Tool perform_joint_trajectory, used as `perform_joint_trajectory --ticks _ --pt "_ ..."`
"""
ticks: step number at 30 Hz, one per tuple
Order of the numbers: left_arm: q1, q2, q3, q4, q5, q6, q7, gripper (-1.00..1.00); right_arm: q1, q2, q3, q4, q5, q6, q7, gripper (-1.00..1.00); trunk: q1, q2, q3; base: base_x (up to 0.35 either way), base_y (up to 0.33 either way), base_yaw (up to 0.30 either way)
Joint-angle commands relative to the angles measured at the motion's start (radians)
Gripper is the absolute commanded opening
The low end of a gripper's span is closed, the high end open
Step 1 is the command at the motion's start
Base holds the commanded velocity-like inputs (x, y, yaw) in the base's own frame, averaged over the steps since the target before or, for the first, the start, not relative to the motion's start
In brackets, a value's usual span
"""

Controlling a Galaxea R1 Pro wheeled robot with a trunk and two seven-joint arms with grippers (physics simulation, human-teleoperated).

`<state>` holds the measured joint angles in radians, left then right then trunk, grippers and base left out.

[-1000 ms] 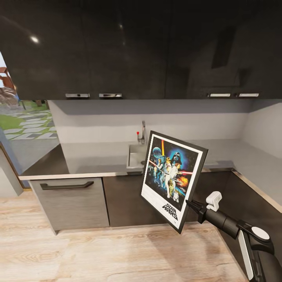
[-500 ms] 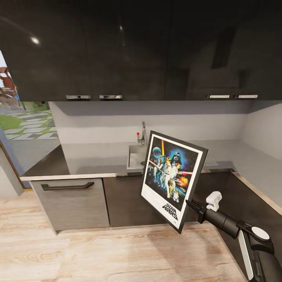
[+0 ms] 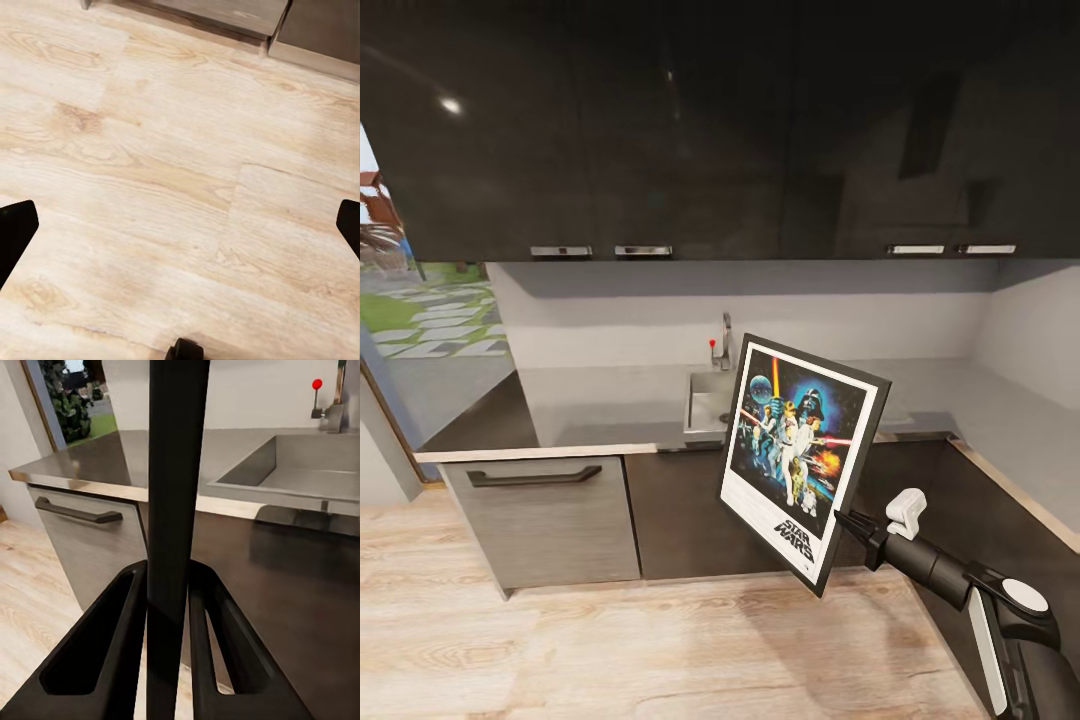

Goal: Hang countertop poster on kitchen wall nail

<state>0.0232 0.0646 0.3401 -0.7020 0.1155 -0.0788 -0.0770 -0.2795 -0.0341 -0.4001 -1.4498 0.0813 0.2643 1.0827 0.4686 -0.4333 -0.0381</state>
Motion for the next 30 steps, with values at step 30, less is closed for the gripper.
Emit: perform_joint_trajectory --ticks 30 --pt "0.000 0.000 0.004 -0.001 0.011 -0.001 -0.006 1.00 -0.001 0.000 -0.002 -0.001 0.002 0.012 0.010 -1.00 -0.019 0.033 0.014 0.000 0.000 0.000"
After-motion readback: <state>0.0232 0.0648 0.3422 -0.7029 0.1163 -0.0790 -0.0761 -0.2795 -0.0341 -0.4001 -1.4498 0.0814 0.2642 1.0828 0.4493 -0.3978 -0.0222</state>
